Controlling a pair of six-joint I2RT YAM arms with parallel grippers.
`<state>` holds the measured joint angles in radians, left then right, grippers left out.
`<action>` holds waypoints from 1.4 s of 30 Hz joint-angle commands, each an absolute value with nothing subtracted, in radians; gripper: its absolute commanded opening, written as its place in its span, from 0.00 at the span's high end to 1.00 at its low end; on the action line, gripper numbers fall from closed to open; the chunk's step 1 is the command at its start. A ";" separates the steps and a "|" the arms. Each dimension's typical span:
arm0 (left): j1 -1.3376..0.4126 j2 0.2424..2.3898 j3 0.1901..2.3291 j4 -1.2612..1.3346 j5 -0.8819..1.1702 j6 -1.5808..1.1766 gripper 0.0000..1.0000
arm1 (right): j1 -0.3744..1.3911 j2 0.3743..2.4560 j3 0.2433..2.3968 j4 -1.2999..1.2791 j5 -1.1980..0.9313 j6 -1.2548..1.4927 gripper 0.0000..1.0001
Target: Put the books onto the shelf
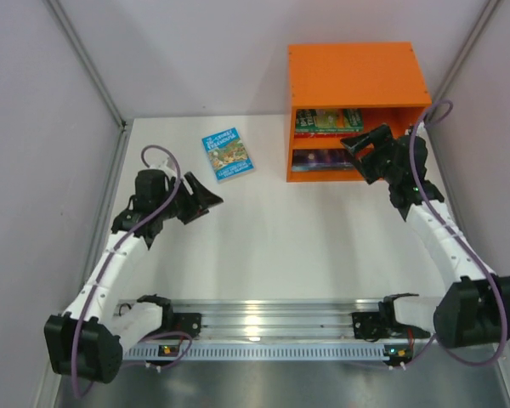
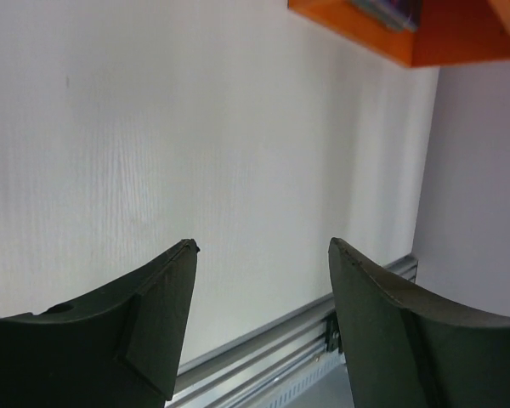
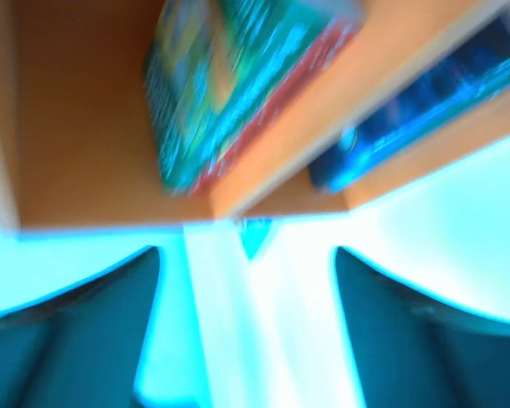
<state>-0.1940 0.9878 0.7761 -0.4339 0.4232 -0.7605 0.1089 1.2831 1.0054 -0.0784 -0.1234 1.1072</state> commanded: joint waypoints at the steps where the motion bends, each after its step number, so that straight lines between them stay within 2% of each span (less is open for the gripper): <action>1: -0.124 1.070 0.897 -0.351 0.368 -0.787 0.32 | 0.100 1.134 0.934 -0.109 -0.308 0.973 0.12; 3: -0.080 1.141 0.949 -0.345 0.367 -0.787 0.32 | 0.100 1.095 0.896 -0.184 -0.365 0.901 0.00; 10: -0.009 1.382 1.055 -0.259 0.321 -0.755 0.31 | 0.100 0.846 0.764 -0.331 -0.492 0.733 0.00; 14: -0.006 1.551 1.124 -0.186 0.316 -0.752 0.30 | 0.100 0.718 0.691 -0.454 -0.485 0.667 0.00; 19: -0.006 1.793 1.236 -0.117 0.331 -0.741 0.30 | 0.098 0.595 0.611 -0.454 -0.482 0.686 0.00; 27: -0.006 2.048 1.376 -0.028 0.356 -0.721 0.31 | 0.098 0.707 0.623 -0.405 -0.476 0.657 0.00; 31: -0.006 2.077 1.437 -0.021 0.338 -0.637 0.32 | 0.098 0.753 0.640 -0.403 -0.459 0.618 0.00; 36: -0.008 2.124 1.604 -0.043 0.233 -0.513 0.29 | 0.098 0.759 0.627 -0.403 -0.431 0.604 0.00; 38: -0.006 2.161 1.696 -0.046 0.251 -0.486 0.25 | 0.098 0.770 0.629 -0.402 -0.431 0.600 0.00; 42: 0.037 2.298 1.853 -0.048 0.285 -0.489 0.24 | 0.098 0.790 0.638 -0.403 -0.414 0.584 0.00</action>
<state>0.0059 2.2154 1.7519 -0.0834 0.2779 -0.5377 0.1081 0.7811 0.5961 -0.4362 -0.4393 0.6186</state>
